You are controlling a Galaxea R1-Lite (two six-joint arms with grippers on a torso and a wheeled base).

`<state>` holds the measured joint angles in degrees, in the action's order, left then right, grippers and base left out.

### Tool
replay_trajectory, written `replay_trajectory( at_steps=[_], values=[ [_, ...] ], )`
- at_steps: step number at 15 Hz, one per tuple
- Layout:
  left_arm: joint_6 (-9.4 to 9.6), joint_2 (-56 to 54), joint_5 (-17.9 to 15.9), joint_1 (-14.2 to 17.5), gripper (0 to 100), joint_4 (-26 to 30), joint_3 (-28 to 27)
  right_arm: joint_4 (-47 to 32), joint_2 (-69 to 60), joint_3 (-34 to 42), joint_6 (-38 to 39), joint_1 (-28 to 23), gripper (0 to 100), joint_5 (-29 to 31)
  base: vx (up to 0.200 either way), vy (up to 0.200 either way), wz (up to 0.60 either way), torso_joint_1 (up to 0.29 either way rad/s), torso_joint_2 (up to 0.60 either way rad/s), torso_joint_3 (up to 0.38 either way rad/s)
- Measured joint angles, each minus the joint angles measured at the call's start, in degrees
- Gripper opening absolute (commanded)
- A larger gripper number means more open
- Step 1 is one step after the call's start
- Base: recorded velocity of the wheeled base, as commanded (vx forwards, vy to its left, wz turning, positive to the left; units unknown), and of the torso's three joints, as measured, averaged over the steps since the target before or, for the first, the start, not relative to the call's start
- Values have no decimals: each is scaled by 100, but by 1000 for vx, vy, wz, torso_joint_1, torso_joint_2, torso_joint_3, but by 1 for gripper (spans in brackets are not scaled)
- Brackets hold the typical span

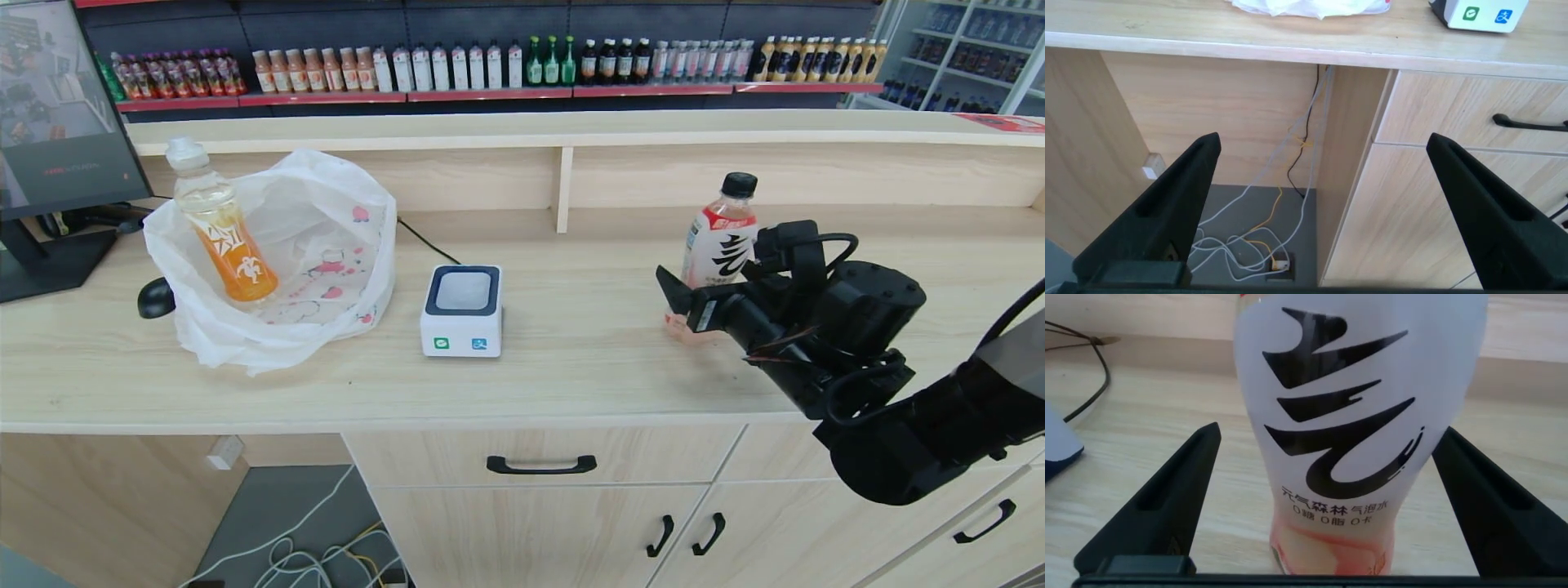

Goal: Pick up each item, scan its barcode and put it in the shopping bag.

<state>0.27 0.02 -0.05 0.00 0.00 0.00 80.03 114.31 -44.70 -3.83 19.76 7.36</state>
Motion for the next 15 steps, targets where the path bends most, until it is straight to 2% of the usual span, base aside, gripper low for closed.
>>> replay_trajectory(
  at_steps=[15],
  values=[
    [-2, 0, -2, 0, 100, 0, 0, 154, 366, -577, 22, -78, 100, -33, 0, 0, 0, 0, 0, 0]
  ],
)
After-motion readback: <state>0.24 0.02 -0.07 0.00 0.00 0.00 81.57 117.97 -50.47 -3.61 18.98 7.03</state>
